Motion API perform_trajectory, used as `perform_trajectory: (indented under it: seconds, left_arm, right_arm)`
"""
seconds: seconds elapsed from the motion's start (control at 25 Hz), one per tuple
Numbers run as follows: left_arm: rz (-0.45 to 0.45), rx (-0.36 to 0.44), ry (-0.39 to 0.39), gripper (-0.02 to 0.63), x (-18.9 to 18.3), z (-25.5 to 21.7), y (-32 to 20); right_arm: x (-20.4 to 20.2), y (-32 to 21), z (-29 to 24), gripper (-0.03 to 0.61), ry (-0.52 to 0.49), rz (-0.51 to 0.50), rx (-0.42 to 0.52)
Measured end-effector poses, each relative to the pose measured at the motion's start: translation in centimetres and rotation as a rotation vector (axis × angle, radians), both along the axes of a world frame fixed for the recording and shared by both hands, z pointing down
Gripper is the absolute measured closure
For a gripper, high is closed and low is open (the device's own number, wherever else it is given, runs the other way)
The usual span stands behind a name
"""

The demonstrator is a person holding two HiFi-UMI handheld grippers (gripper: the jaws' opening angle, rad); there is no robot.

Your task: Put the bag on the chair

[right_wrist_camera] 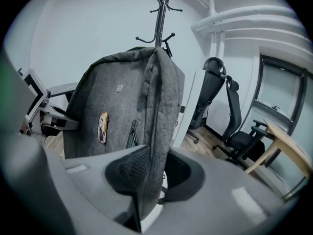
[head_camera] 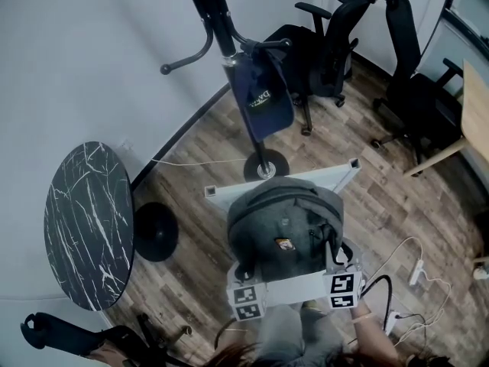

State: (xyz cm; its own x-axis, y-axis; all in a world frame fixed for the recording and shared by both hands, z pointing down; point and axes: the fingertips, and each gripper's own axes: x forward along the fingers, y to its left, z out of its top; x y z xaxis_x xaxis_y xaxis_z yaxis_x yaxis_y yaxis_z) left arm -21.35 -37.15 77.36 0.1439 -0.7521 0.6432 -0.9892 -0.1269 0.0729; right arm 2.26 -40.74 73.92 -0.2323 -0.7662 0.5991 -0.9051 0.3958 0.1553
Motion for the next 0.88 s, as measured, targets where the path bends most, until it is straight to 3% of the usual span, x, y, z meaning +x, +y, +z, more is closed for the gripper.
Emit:
perform_trajectory:
  seconds: [0.6,0.88]
  left_arm:
    - [0.013,-0.053,-0.007,0.528,-0.5,3.5,-1.3]
    - [0.011,-0.099,0.027,0.500,-1.0,4.0,-1.5]
  right_arm:
    - [-0.2,-1.5,3.8,0.492,-0.022,0.002,-0.060]
    - [0.3,-1.9,4.3,0.459,-0.066,0.035,-0.116]
